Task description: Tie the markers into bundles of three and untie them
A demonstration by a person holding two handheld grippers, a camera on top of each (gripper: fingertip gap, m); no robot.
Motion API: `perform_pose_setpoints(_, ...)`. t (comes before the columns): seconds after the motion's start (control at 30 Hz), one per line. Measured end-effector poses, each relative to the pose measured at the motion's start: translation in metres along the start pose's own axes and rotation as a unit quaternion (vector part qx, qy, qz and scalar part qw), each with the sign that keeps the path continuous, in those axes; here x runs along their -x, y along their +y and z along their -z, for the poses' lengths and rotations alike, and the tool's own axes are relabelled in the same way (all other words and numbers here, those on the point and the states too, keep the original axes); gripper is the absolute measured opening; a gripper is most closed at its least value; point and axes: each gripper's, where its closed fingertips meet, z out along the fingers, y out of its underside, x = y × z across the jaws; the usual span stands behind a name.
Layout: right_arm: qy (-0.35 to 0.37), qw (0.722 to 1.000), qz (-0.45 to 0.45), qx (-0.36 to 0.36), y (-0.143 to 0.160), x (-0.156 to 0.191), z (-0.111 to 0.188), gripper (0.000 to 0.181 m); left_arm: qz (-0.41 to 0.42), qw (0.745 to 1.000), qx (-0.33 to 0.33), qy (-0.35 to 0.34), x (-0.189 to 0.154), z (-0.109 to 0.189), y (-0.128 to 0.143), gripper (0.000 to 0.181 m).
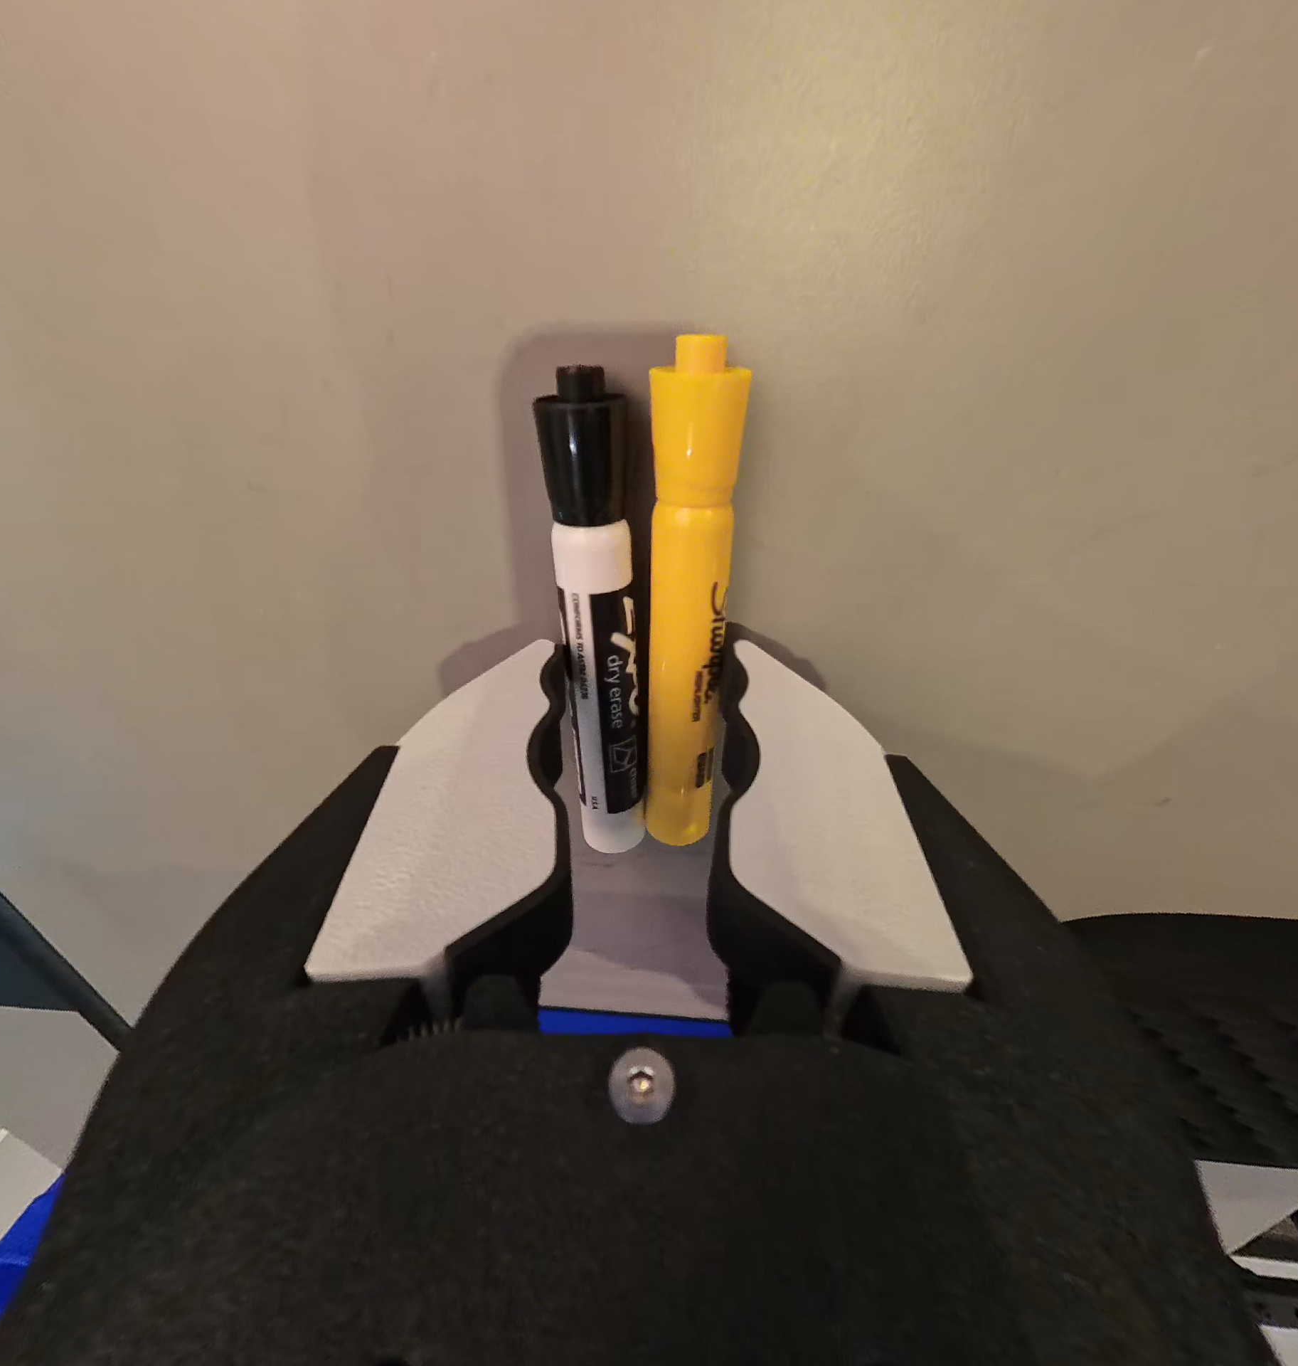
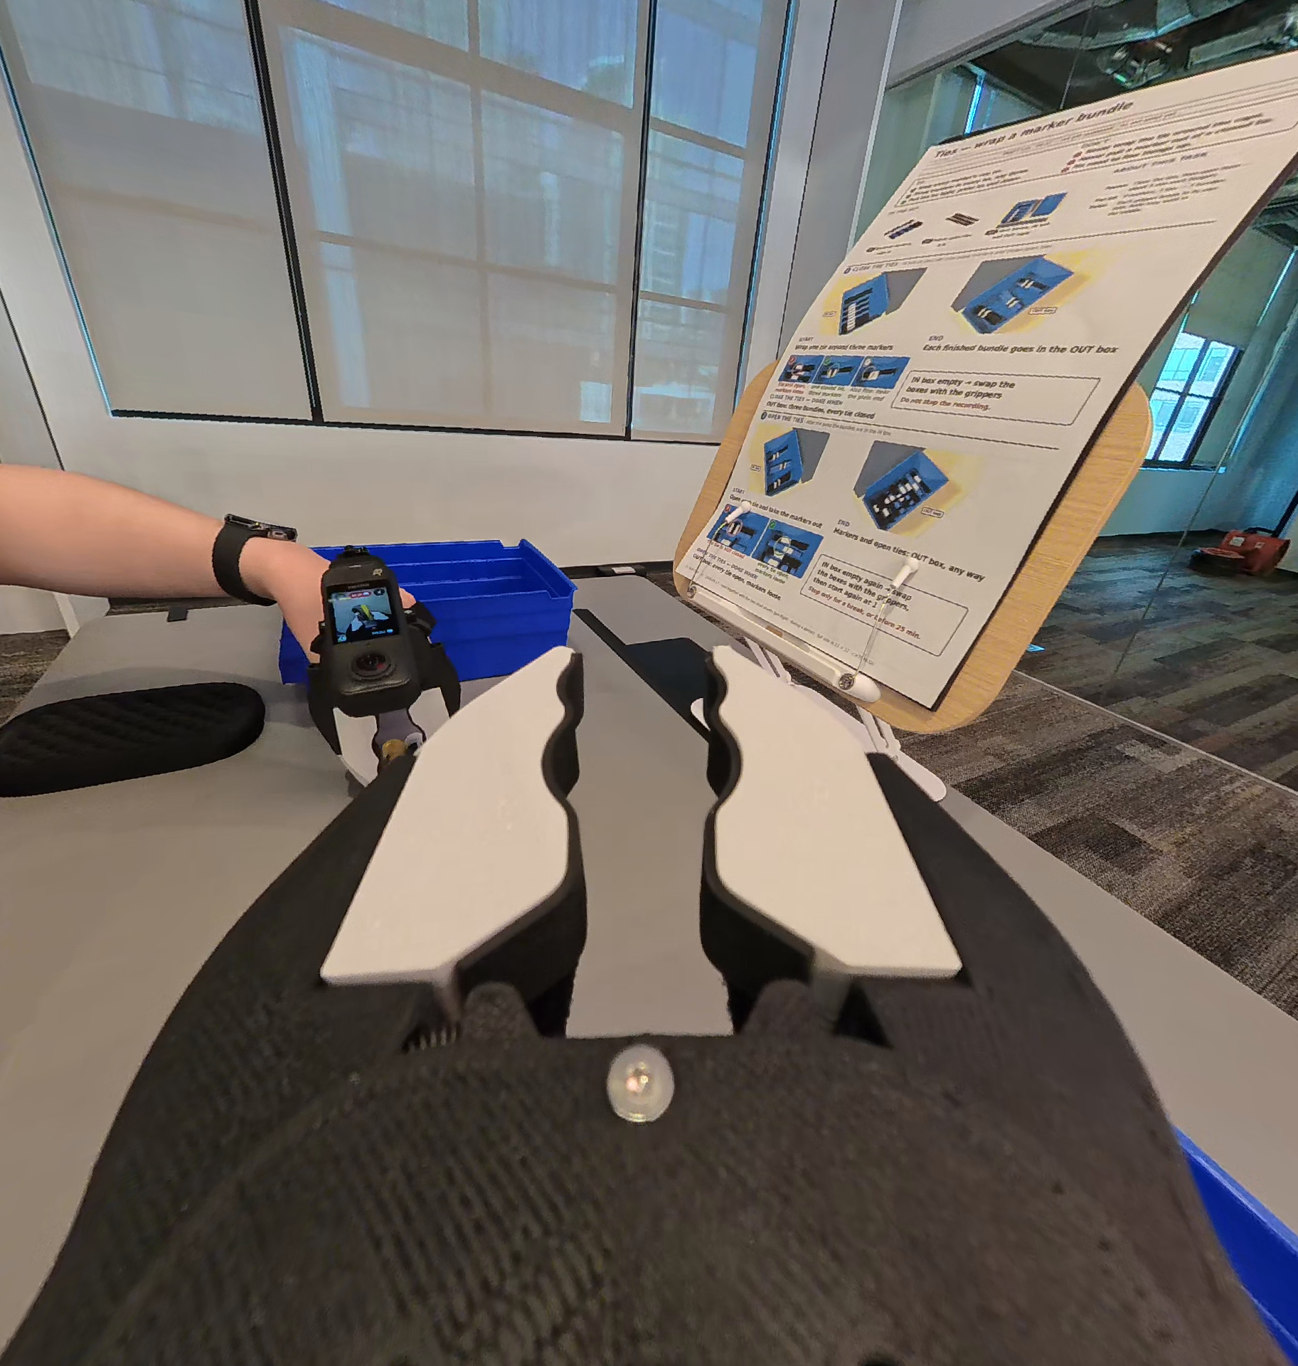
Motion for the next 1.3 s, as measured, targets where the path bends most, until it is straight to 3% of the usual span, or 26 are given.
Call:
perform_pose_setpoints(0.3, -0.002, 1.000, 0.000, 0.003, 0.001, 0.000, -0.003, 0.032, 0.010, 1.000, -0.006, -0.011, 0.001, 0.000, -0.001, 0.038)
perform_pose_setpoints(0.4, -0.003, 1.000, 0.002, 0.003, 0.000, 0.001, -0.003, 0.032, 0.018, 1.000, -0.017, -0.008, -0.001, 0.006, -0.002, 0.048)
perform_pose_setpoints(0.57, -0.004, 1.000, -0.003, -0.003, 0.000, -0.001, -0.002, 0.032, 0.059, 0.994, -0.086, -0.030, 0.000, 0.066, 0.011, 0.052)
perform_pose_setpoints(0.67, -0.001, 1.000, -0.005, -0.004, 0.000, -0.003, -0.001, 0.032, 0.094, 0.987, -0.107, -0.075, 0.007, 0.114, 0.052, 0.051)
perform_pose_setpoints(0.77, 0.003, 1.000, -0.002, -0.005, -0.002, -0.004, 0.001, 0.032, 0.137, 0.984, -0.069, -0.091, 0.000, 0.135, 0.124, 0.045)
perform_pose_setpoints(0.87, 0.005, 1.000, 0.002, -0.009, -0.005, -0.002, 0.002, 0.032, 0.150, 0.985, 0.013, -0.090, -0.013, 0.120, 0.205, 0.041)
perform_pose_setpoints(0.97, 0.008, 1.000, 0.006, -0.014, -0.008, -0.002, 0.003, 0.032, 0.180, 0.982, 0.042, -0.034, -0.031, 0.084, 0.254, 0.041)
perform_pose_setpoints(1.1, 0.015, 1.000, 0.008, -0.005, -0.006, -0.003, 0.003, 0.032, 0.174, 0.982, 0.068, 0.006, -0.040, 0.048, 0.280, 0.042)
perform_pose_setpoints(1.3, 0.024, 1.000, 0.000, 0.007, 0.002, -0.007, 0.004, 0.032, 0.144, 0.986, 0.083, 0.010, -0.037, 0.024, 0.284, 0.029)
